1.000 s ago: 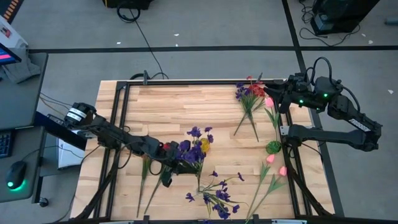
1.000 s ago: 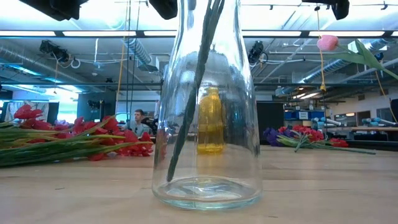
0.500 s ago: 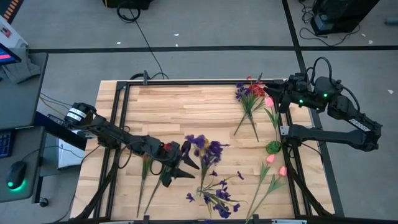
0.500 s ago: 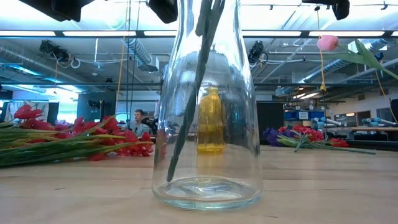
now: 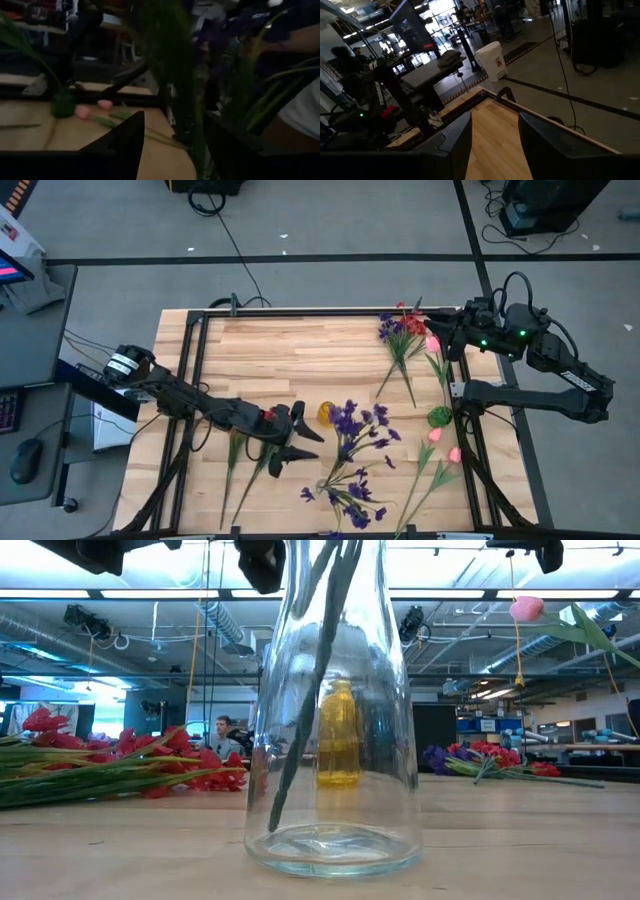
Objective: Sort flowers into vase by color
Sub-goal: Put the left red flower into the yellow vase
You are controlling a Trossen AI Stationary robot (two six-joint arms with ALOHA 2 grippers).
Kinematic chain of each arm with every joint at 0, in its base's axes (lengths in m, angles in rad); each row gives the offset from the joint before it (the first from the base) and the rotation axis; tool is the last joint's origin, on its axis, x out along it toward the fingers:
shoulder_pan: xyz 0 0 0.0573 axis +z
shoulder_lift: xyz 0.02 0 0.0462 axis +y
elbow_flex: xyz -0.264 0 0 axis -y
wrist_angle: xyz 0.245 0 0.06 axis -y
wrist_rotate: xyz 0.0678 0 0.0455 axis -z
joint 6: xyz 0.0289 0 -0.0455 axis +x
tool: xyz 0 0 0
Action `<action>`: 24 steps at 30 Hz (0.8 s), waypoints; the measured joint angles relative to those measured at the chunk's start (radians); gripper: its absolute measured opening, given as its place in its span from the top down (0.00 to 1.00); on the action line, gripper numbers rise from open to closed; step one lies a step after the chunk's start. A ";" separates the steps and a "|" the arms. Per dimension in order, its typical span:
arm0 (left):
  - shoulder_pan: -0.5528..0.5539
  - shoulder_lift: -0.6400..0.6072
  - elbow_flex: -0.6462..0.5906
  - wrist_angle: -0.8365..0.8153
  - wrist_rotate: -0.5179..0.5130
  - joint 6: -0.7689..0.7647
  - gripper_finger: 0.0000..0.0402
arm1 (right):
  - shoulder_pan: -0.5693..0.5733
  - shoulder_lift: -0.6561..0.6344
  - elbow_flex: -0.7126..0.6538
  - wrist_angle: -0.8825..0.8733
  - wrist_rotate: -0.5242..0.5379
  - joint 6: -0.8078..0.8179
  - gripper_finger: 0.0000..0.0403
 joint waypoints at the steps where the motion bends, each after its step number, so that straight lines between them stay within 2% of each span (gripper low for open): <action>1: 0.000 0.000 0.000 -0.003 -0.001 -0.011 0.49 | 0.000 0.000 0.000 -0.001 0.000 -0.001 0.58; 10: 0.028 0.000 0.000 -0.006 0.063 -0.266 0.44 | 0.000 0.000 0.000 -0.048 -0.001 -0.001 0.58; 16: 0.034 0.000 0.000 -0.013 0.097 -0.262 0.41 | 0.000 0.000 0.000 -0.047 -0.001 0.000 0.58; 20: 0.034 -0.002 0.000 -0.069 0.182 -0.342 0.40 | 0.000 0.000 0.000 -0.047 -0.001 0.000 0.58; 24: 0.034 -0.041 0.000 -0.229 0.292 -0.497 0.40 | 0.000 0.000 0.000 -0.046 -0.001 0.000 0.58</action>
